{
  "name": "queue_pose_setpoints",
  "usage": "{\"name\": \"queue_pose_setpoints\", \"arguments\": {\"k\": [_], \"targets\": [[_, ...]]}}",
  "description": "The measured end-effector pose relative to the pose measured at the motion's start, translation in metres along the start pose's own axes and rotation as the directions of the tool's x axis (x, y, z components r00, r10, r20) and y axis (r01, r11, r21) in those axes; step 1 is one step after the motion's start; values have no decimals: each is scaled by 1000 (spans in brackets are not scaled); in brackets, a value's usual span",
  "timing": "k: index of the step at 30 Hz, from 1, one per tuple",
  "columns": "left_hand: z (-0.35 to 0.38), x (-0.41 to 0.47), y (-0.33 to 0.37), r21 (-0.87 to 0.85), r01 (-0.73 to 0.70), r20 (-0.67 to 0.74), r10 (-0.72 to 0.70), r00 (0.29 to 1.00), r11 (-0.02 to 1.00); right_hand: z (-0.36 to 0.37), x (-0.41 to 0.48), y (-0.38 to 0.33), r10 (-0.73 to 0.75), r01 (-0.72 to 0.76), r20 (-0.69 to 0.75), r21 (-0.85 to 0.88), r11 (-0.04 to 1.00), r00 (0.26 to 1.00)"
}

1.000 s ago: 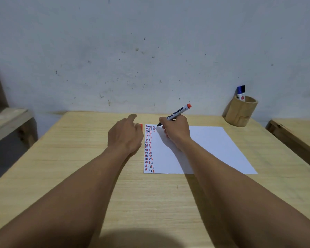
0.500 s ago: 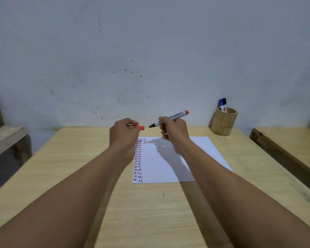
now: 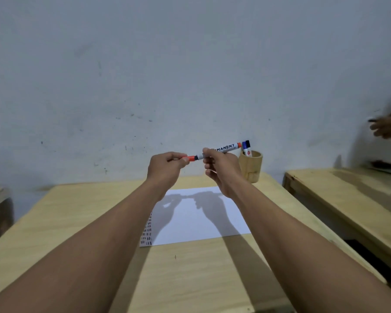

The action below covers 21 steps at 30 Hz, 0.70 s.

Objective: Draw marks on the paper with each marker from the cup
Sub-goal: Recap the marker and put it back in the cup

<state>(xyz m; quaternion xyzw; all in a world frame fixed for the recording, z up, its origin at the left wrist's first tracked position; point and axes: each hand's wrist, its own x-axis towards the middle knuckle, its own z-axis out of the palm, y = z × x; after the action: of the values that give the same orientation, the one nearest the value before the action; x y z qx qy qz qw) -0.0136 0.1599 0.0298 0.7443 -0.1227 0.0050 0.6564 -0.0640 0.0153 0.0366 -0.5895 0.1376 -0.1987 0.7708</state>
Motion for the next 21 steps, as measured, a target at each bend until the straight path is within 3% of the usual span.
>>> {"name": "queue_pose_setpoints", "arguments": {"k": [10, 16, 21], "targets": [[27, -13, 23, -20, -6, 60, 8, 998, 1000, -25, -7, -15, 38, -40, 12, 188, 981, 999], [33, -15, 27, 32, -106, 11, 106, 994, 994, -36, -10, -16, 135, -134, 4, 175, 975, 991], [46, -22, 32, 112, -168, -27, 172, 985, 979, -37, -12, -20, 195, -184, 5, 360, 914, 981]]}}
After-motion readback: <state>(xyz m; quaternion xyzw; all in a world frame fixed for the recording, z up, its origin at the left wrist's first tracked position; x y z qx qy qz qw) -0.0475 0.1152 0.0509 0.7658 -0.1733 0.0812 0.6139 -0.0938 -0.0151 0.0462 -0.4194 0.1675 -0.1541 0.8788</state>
